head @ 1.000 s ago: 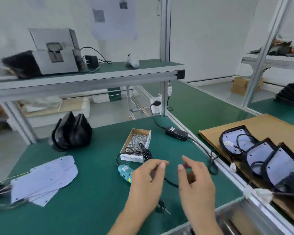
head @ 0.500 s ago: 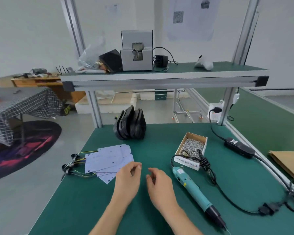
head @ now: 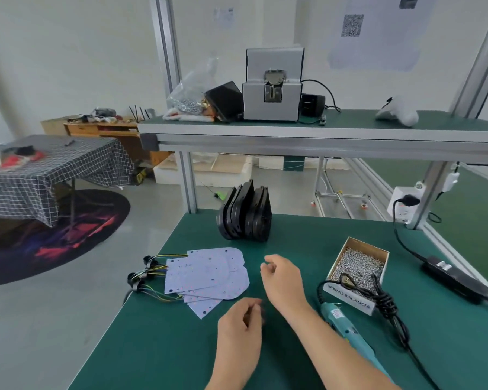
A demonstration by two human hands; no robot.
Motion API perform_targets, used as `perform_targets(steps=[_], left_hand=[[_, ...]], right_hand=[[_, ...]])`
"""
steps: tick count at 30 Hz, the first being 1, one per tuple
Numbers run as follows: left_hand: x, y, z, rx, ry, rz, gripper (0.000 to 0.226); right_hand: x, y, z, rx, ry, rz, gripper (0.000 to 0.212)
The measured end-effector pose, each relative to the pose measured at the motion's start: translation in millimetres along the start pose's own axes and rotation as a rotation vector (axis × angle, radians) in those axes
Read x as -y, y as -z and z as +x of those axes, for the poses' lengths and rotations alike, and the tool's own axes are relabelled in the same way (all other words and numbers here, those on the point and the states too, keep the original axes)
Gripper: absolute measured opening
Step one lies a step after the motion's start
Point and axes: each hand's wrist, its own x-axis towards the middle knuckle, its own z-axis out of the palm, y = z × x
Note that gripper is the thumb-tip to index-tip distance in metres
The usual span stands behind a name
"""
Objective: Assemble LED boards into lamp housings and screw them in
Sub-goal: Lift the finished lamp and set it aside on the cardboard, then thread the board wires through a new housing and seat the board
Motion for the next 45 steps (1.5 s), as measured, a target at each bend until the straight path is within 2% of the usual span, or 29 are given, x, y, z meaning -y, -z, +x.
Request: perform_targets(steps=[3,5,9,15,22,27,36,42,45], left_hand=[[6,-2,2,-0.018,-0.009,-0.031,0.031],[7,-3,3,-0.026,-0.010,-0.035,0.030],[9,-5,3,-0.048,-0.006,-0.046,0.031],[8,-5,1,-0.047,-0.010,-0.056,0.030],[9,-3,2,-0.021,-0.025,-0.056,0.029],[10,-2,2,-0.003,-0.042,-0.055,0.027],[6,2,-1,0.028,-0.021,-0.042,0.028],[-4,11,0,-0.053,0.080,-0.214,0.017],[-8,14,3,-0.009,0.144,-0.308,0.017]], right_hand=[[18,-4,34,-0.056,0.032,0.033,0.031],[30,-6,57,-0.099,0.019,0.040,0.038],[46,-10,89,-0.083,-0.059,0.039,0.048],[36,-17,108,-0.024,-0.084,0.080,0.023],[25,-8,106,-0.053,-0.028,-0.015,0.016],[16,4,81,-0.155,0.008,-0.176,0.022],[6,36,4,-0.203,0.104,-0.308,0.025],[3,40,-76,-0.128,0.333,-0.656,0.020],[6,41,-119,-0.098,0.451,-0.778,0.021]])
